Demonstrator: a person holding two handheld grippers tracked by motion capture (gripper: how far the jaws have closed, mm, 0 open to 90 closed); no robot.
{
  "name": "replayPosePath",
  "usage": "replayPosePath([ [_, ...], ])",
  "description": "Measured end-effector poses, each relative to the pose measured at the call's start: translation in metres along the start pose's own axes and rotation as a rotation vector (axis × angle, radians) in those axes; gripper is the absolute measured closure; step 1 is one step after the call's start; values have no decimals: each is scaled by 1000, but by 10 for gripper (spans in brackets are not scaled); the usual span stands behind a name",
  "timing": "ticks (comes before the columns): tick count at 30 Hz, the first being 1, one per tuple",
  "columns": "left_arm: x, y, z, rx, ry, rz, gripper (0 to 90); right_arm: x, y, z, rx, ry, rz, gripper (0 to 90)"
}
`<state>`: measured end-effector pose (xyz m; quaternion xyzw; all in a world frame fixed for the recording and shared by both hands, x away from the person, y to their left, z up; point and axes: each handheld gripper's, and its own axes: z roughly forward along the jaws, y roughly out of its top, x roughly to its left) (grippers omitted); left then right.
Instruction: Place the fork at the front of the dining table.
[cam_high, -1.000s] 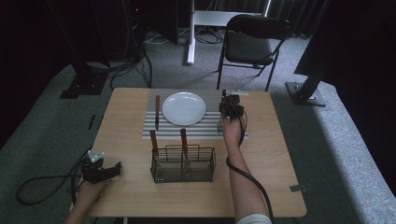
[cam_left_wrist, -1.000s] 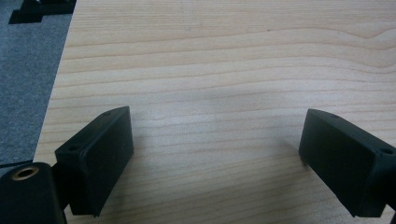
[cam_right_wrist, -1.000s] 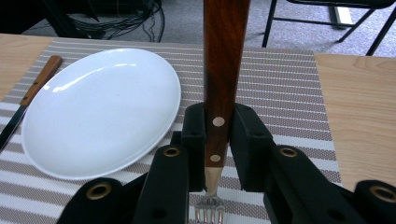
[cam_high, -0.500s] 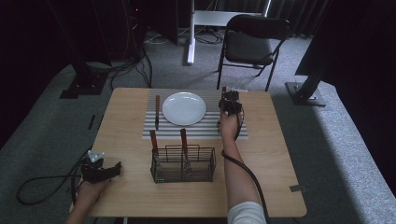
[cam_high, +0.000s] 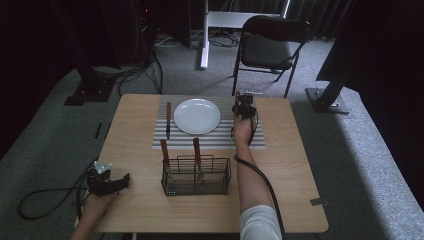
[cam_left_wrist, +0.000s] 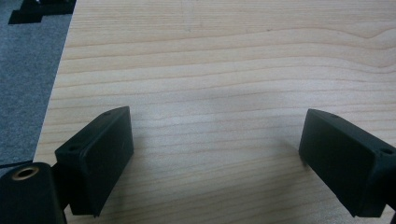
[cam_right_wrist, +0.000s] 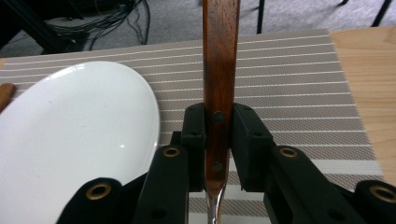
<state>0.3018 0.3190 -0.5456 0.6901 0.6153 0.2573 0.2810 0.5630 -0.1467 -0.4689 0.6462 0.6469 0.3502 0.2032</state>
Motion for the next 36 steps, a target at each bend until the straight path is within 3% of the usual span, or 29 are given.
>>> replayPosePath([
  [2, 0, 0, 0, 0, 0, 0, 100, 3, 4, 4, 18, -23, -14, 760],
  [6, 0, 0, 0, 0, 0, 0, 99, 0, 3, 8, 40, -27, 13, 760],
  [12, 0, 0, 0, 0, 0, 0, 99, -4, -8, 18, 67, -10, 29, 758],
  [21, 0, 0, 0, 0, 0, 0, 100, -17, -31, 46, 141, -24, 76, 754],
  [24, 0, 0, 0, 0, 1, 0, 100, -16, -33, 50, 122, -31, 74, 750],
  [28, 0, 0, 0, 0, 1, 0, 100, -11, -30, 52, 128, -31, 40, 566],
  [36, 0, 0, 0, 0, 0, 0, 100, -13, -24, 36, 115, -1, 25, 325],
])
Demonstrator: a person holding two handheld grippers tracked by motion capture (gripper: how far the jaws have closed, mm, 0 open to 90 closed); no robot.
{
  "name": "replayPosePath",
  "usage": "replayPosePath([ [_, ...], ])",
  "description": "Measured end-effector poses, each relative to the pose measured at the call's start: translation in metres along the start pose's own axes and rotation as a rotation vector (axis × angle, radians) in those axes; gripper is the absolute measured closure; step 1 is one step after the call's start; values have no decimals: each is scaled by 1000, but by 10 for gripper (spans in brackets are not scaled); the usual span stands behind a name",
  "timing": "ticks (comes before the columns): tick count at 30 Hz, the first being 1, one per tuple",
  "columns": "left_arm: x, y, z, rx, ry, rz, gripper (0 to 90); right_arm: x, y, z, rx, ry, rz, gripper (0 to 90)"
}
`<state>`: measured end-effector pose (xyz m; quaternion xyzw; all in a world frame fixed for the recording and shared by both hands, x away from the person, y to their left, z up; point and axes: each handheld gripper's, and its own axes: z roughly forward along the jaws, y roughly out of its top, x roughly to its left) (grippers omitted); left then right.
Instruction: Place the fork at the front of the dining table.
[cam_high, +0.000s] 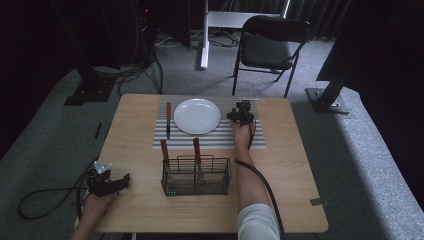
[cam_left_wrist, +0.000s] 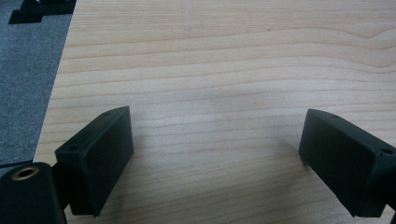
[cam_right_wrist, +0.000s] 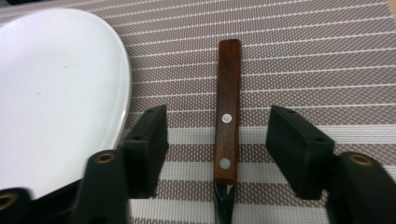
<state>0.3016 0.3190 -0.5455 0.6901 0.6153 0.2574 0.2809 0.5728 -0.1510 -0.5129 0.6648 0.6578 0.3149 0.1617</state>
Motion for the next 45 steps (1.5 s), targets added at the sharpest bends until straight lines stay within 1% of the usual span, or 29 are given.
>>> replayPosePath([
  [1, 0, 0, 0, 0, 0, 0, 99, -1, 0, -2, 9, 1, -2, 271],
  [2, 0, 0, 0, 0, 0, 0, 100, -2, 0, -4, 13, 7, -11, 238],
  [4, 0, 0, 0, 0, 0, 0, 99, -5, -1, -9, 9, 19, -18, 223],
  [7, 0, 0, 0, 0, 0, 0, 99, -7, -5, -16, -6, 12, -56, 162],
  [9, 0, 0, 0, 0, 0, 0, 99, -10, -9, -19, -3, 35, -80, 133],
  [12, 0, 0, 0, 0, 0, 0, 99, -13, -15, -26, -12, 45, -89, 136],
  [14, 0, 0, 0, 0, 0, 0, 99, -14, -20, -31, -11, 34, -115, 135],
  [15, 0, 0, 0, 0, 0, 0, 99, -15, -22, -34, -21, 33, -117, 134],
  [17, 0, 0, 0, 0, 0, 0, 100, -18, -27, -39, -24, 51, -117, 135],
  [19, 0, 0, 0, 0, 1, -1, 100, -19, -30, -42, -30, 55, -111, 135],
  [20, 0, 0, 0, 0, 1, -1, 99, -22, -35, -46, -37, 53, -113, 136],
  [22, 0, 0, 0, 1, 2, -2, 99, -25, -40, -53, -50, 68, -111, 136],
  [24, 0, 0, 0, 1, 2, -2, 99, -27, -45, -59, -68, 65, -111, 137],
  [28, 0, 0, 0, 1, 2, -2, 99, -31, -56, -69, -81, 80, -114, 137],
  [30, 0, 0, 0, 1, 2, -2, 99, -32, -61, -72, -85, 78, -119, 137],
  [36, 0, 0, 0, 1, 2, -2, 99, -31, -74, -87, -109, 95, -124, 137],
  [39, 0, 0, 0, 1, 2, -2, 100, -31, -81, -95, -121, 92, -137, 138],
  [42, 0, 0, 0, 1, 2, -2, 100, -31, -89, -103, -135, 74, -159, 137],
  [45, 0, 0, 0, 1, 2, -2, 99, -34, -99, -109, -136, 80, -164, 137],
])
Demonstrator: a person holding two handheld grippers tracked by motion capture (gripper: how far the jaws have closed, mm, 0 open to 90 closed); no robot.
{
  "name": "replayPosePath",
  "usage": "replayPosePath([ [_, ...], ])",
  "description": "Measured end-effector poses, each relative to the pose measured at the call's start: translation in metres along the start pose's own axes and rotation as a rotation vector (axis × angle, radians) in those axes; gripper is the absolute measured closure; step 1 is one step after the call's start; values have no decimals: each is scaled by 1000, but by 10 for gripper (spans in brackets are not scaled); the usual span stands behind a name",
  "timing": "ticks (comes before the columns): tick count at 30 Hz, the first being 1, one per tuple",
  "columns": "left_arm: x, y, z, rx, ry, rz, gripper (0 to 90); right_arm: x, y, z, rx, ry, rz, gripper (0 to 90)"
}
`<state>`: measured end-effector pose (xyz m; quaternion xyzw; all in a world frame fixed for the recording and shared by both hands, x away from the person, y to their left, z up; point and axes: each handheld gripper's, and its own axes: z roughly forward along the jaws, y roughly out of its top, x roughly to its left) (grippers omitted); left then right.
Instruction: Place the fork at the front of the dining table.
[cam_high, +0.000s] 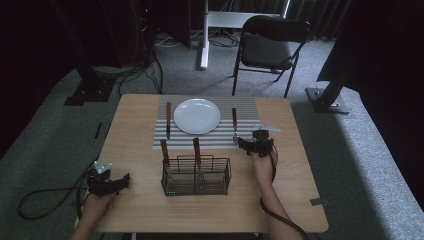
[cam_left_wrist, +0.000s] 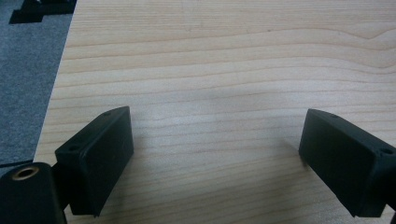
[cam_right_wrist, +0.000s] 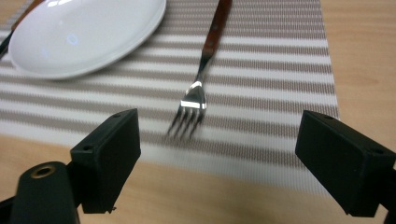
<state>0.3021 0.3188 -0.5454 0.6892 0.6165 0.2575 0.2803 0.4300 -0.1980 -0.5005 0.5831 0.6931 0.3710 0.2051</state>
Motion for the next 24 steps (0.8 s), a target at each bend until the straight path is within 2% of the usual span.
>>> replayPosePath([
  [3, 0, 0, 0, 0, 0, 0, 99, -3, -9, -9, -4, 7, 0, 137],
  [9, 0, 0, 0, 0, 0, 0, 100, -9, -25, -24, 3, -31, -16, 139],
  [15, 0, 0, 0, 0, 0, 0, 99, -15, -44, -38, 0, -34, -26, 138],
  [18, 0, 0, 0, 0, 0, 0, 99, -19, -51, -46, 5, -62, -52, 140],
  [20, 0, 0, 0, 0, 0, 0, 100, -21, -55, -50, 8, -70, -50, 140],
  [24, 0, 0, 0, 0, 0, 0, 100, -25, -66, -62, 5, -61, -45, 140],
])
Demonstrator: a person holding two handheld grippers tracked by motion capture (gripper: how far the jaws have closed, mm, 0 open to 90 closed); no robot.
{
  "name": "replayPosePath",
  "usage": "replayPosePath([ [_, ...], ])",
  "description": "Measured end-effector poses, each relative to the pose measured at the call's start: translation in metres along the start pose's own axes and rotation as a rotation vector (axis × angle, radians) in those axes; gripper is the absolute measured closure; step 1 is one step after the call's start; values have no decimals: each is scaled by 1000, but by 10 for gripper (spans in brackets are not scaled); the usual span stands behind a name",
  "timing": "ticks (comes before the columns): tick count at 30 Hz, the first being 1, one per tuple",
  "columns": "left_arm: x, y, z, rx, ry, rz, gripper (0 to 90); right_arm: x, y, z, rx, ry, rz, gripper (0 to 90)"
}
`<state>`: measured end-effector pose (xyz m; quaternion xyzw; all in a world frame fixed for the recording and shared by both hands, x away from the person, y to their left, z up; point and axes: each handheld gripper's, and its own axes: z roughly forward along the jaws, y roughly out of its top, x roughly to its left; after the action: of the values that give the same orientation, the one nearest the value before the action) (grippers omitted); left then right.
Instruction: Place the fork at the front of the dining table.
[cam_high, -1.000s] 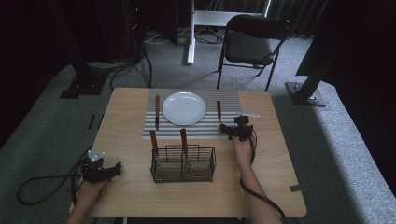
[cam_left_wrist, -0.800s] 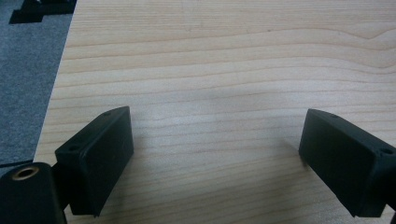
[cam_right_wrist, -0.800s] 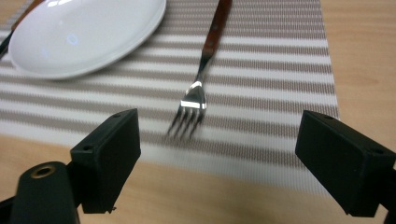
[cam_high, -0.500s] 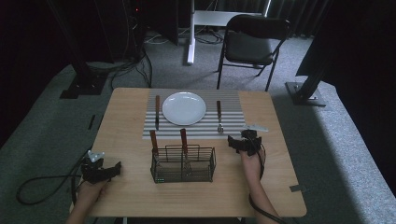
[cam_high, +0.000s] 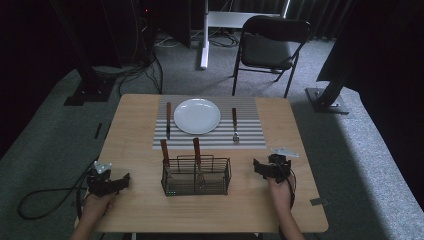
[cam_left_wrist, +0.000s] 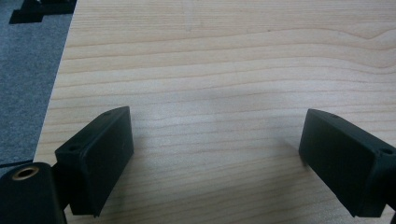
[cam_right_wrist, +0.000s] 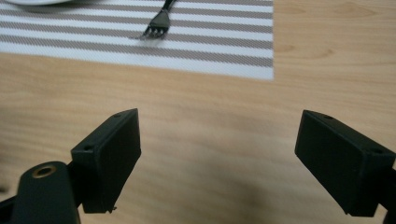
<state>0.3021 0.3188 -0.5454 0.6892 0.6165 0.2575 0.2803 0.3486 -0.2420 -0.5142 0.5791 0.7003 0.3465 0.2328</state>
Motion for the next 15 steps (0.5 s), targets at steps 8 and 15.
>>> replayPosePath([
  [8, 0, 0, 0, 1, 0, -1, 100, -6, -21, -20, 7, -1, -6, 139],
  [15, 0, 0, 0, 1, 0, -1, 99, -13, -37, -36, 0, -1, 16, 139],
])
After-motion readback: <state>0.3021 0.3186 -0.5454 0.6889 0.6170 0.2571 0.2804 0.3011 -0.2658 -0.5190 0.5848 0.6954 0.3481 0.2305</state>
